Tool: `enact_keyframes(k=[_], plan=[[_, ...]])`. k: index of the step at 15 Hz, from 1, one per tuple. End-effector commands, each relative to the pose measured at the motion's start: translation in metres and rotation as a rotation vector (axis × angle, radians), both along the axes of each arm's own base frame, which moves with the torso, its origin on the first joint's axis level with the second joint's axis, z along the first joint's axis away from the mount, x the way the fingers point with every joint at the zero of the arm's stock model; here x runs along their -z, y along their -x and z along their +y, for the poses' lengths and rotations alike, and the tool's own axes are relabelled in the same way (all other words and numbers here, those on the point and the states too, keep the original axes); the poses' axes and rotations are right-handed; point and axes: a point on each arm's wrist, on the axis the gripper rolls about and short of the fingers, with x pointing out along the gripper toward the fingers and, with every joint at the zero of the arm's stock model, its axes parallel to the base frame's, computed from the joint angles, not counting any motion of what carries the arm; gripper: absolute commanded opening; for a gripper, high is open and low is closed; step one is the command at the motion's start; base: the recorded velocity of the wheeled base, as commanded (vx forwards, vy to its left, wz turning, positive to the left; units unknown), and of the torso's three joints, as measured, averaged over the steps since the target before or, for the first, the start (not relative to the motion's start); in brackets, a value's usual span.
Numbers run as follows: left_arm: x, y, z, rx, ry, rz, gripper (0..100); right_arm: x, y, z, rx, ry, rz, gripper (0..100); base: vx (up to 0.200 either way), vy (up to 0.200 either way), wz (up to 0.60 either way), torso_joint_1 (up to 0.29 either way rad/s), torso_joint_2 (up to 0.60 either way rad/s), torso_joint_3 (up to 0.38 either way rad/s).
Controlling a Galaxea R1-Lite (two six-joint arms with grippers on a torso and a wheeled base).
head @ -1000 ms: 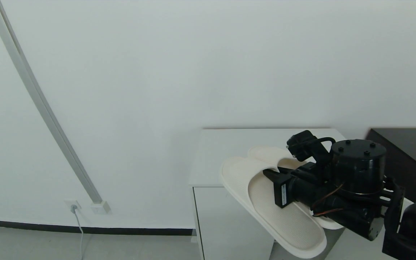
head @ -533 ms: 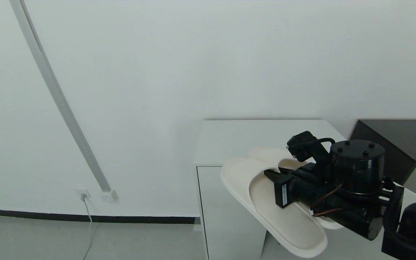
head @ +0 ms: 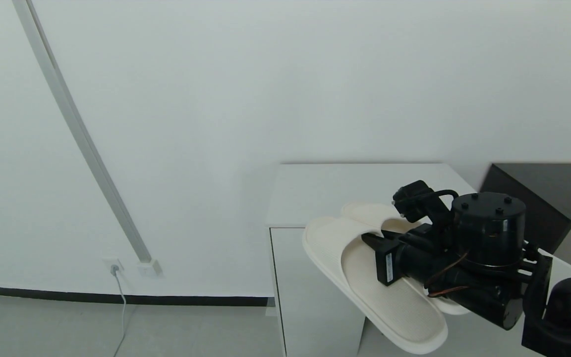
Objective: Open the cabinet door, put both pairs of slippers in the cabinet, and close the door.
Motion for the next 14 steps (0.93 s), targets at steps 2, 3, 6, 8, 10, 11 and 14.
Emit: enact_keyframes(k=[2, 3, 6, 8, 10, 11, 14], plan=[[0.0, 0.0, 0.0, -0.001, -0.002, 0.0, 0, 0.0015, -0.0004, 0.001, -0.001, 0.003, 0.003, 0, 0.0, 0.0, 0.0, 0.0, 0.0, 0.0], [0.0, 0.0, 0.0001, -0.002, -0.002, 0.0, 0, 0.0024, 0.0005, 0.002, -0.006, 0.005, 0.006, 0, 0.0, -0.2, 0.0, 0.002, 0.01, -0.007], [0.0, 0.0, 0.0001, -0.002, -0.002, 0.0, 0, 0.0025, 0.0005, 0.002, -0.006, 0.006, 0.007, 0, 0.0, -0.2, 0.0, 0.001, 0.0, 0.004], [0.0, 0.0, 0.0001, -0.002, -0.002, 0.0, 0, 0.0027, 0.0006, 0.0019, -0.006, 0.006, 0.007, 0, 0.0, -0.2, 0.0, 0.012, 0.0, -0.005], [0.0, 0.0, 0.0001, -0.002, -0.002, 0.0, 0, 0.0027, 0.0006, 0.0019, -0.006, 0.006, 0.007, 0, 0.0, -0.2, 0.0, 0.002, 0.0, 0.005], [-0.0001, 0.0, 0.0001, -0.002, -0.002, -0.002, 0, 0.0027, 0.0006, 0.0019, -0.006, 0.006, 0.007, 0, 0.0, -0.2, 0.0, 0.007, 0.01, 0.002], [0.0, 0.0, 0.0001, -0.002, -0.002, 0.0, 0, 0.0029, 0.001, 0.0022, -0.007, 0.007, 0.008, 0, 0.0, -0.2, 0.0, -0.001, 0.0, 0.002]])
